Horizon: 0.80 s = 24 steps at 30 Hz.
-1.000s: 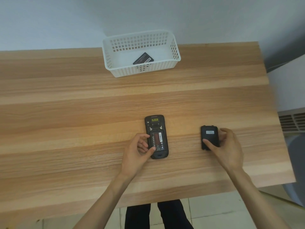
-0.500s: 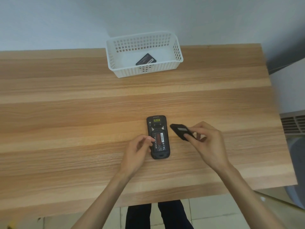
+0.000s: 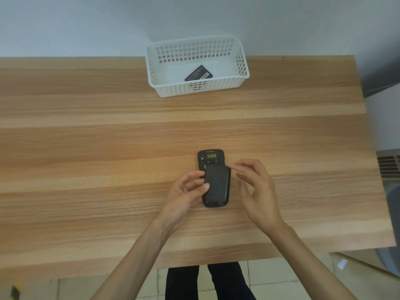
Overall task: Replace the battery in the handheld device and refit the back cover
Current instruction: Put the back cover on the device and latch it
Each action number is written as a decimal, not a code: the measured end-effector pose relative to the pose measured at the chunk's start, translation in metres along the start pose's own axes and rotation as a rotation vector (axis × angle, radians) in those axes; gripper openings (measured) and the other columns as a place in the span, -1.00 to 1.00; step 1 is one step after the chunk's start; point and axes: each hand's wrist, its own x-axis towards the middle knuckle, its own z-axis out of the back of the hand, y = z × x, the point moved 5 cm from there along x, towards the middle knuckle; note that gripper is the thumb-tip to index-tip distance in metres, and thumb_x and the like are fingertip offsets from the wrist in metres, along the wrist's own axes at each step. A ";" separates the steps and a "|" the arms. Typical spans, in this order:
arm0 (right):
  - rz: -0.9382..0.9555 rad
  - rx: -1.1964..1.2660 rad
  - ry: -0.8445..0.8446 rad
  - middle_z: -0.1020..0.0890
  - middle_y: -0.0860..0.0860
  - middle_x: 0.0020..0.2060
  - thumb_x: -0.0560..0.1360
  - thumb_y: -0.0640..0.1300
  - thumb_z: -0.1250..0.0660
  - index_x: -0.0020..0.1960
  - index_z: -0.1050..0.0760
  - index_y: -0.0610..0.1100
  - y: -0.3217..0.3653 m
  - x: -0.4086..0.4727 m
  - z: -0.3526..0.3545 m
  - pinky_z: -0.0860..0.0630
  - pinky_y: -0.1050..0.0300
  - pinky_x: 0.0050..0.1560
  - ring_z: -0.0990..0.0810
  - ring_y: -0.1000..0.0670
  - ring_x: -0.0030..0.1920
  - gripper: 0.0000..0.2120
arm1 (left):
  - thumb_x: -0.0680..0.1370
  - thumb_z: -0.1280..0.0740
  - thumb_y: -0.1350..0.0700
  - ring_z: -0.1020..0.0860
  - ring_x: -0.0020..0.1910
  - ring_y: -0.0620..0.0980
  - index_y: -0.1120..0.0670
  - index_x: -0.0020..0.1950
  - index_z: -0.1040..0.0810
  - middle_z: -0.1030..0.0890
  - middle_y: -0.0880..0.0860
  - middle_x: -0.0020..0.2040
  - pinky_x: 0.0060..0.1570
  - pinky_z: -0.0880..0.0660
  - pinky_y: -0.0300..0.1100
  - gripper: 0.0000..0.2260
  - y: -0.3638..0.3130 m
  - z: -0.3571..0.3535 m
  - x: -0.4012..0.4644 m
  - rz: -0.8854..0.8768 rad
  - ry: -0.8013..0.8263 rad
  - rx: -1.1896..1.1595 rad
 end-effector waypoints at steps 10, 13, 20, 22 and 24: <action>-0.292 0.181 0.147 -0.69 0.13 -0.07 0.49 -0.24 -0.50 0.25 -0.56 0.05 -0.021 0.015 -0.021 -0.60 0.25 -0.09 -0.70 0.08 -0.07 -0.61 | 0.52 -0.49 0.28 -0.69 -0.01 -0.05 0.06 0.12 -0.59 -0.72 0.00 0.01 0.03 -0.61 -0.25 -0.76 -0.014 0.001 0.004 -0.302 -0.018 0.354; -0.265 0.142 0.171 -0.68 0.10 -0.03 0.49 -0.24 -0.49 0.19 -0.56 0.04 -0.022 0.020 -0.023 -0.64 0.22 -0.09 -0.69 0.07 -0.04 -0.66 | 0.55 -0.49 0.19 -0.67 -0.03 -0.15 0.01 0.00 -0.62 -0.71 -0.13 -0.07 0.03 -0.56 -0.35 -0.89 -0.015 0.000 0.005 -0.359 -0.041 0.423; -0.236 0.120 0.211 -0.70 0.09 -0.06 0.48 -0.26 -0.51 0.15 -0.56 0.06 -0.026 0.015 -0.019 -0.60 0.30 -0.15 -0.69 0.09 -0.01 -0.66 | 0.52 -0.53 0.12 -0.70 -0.04 -0.08 0.02 -0.01 -0.68 -0.75 -0.05 -0.07 0.06 -0.62 -0.19 -0.92 -0.010 0.005 0.007 -0.402 -0.073 0.524; -0.230 0.124 0.218 -0.70 0.10 -0.06 0.48 -0.25 -0.51 0.16 -0.56 0.05 -0.027 0.011 -0.018 -0.61 0.31 -0.15 -0.69 0.10 -0.01 -0.66 | 0.51 -0.54 0.12 -0.70 -0.07 -0.10 0.02 0.00 -0.70 -0.75 -0.08 -0.08 0.04 -0.61 -0.20 -0.90 -0.008 0.005 0.006 -0.401 -0.061 0.549; -0.225 0.129 0.214 -0.71 0.11 -0.05 0.48 -0.25 -0.51 0.15 -0.57 0.06 -0.028 0.007 -0.018 -0.61 0.31 -0.14 -0.69 0.11 0.00 -0.66 | 0.49 -0.55 0.13 -0.69 -0.11 -0.12 0.04 -0.01 -0.70 -0.74 -0.10 -0.09 -0.01 -0.60 -0.26 -0.89 -0.007 0.006 0.004 -0.423 -0.062 0.573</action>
